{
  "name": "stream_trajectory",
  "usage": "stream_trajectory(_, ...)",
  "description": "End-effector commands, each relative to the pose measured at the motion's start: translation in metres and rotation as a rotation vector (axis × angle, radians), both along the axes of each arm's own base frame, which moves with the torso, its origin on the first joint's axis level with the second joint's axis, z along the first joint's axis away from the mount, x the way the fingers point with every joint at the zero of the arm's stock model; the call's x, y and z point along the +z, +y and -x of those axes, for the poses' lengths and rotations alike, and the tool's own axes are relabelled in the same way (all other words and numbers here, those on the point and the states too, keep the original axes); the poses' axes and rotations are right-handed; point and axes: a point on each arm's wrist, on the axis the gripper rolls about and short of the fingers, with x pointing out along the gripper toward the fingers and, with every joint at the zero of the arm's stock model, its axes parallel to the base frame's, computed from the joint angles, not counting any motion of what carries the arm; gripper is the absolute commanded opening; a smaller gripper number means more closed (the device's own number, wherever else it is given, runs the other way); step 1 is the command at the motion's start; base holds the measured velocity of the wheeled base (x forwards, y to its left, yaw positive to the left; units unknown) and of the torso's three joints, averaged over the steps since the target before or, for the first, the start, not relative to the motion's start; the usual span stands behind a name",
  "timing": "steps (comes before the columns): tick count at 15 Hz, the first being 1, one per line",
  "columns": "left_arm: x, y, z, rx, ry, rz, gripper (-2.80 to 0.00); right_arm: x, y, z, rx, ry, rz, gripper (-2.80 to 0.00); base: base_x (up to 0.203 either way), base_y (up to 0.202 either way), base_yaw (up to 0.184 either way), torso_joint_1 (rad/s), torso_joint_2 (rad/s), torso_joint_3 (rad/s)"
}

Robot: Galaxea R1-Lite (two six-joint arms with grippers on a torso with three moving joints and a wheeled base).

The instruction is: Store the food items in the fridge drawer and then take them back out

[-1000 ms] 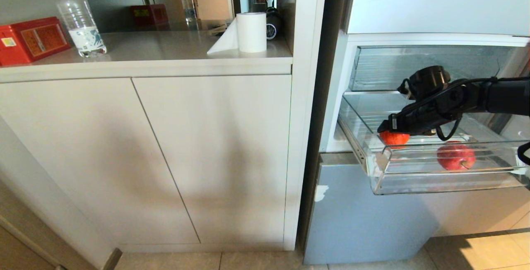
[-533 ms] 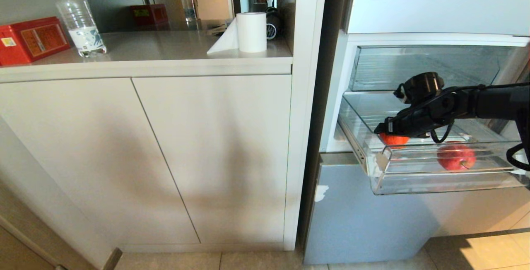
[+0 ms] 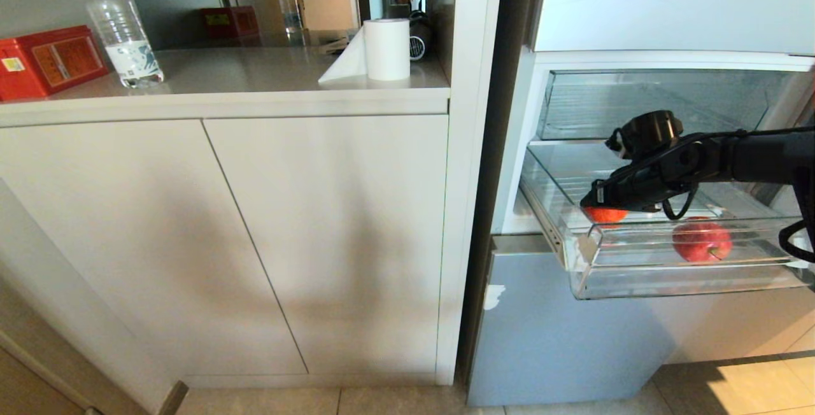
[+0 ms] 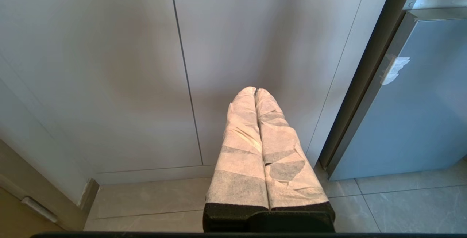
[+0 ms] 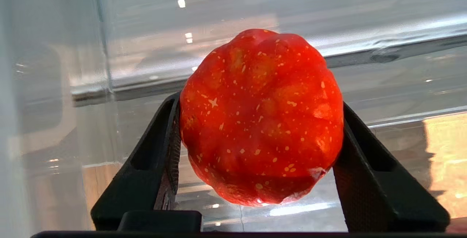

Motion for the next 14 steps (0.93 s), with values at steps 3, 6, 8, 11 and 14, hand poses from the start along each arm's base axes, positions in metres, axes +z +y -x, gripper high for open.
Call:
stream_trajectory(3,0.0,0.0,0.0,0.0,0.002,0.0,-2.8,0.056,0.002,0.027,0.001,-0.11,-0.007,-2.8,0.0,0.0,0.0,0.0,0.0,0.0)
stream_trajectory(6,0.0,0.0,0.0,0.0,0.002,0.0,-2.8,0.103,0.005,0.067,0.007,-0.18,-0.01,-2.8,0.0,0.0,0.0,0.0,0.0,0.0)
stream_trajectory(8,0.0,0.0,0.0,0.0,0.002,0.0,-2.8,0.123,0.007,0.102,0.016,-0.194,-0.012,-2.8,0.0,0.0,0.0,0.0,0.0,0.0)
stream_trajectory(11,0.0,0.0,0.0,0.0,0.002,0.0,-2.8,0.144,0.009,0.177,0.035,-0.217,-0.018,-2.8,0.0,0.0,0.0,0.0,0.0,0.0)
stream_trajectory(14,0.0,0.0,0.0,0.0,0.002,0.0,-2.8,0.143,0.006,0.283,0.048,-0.293,-0.024,-2.8,0.0,0.0,0.0,0.0,0.0,0.0)
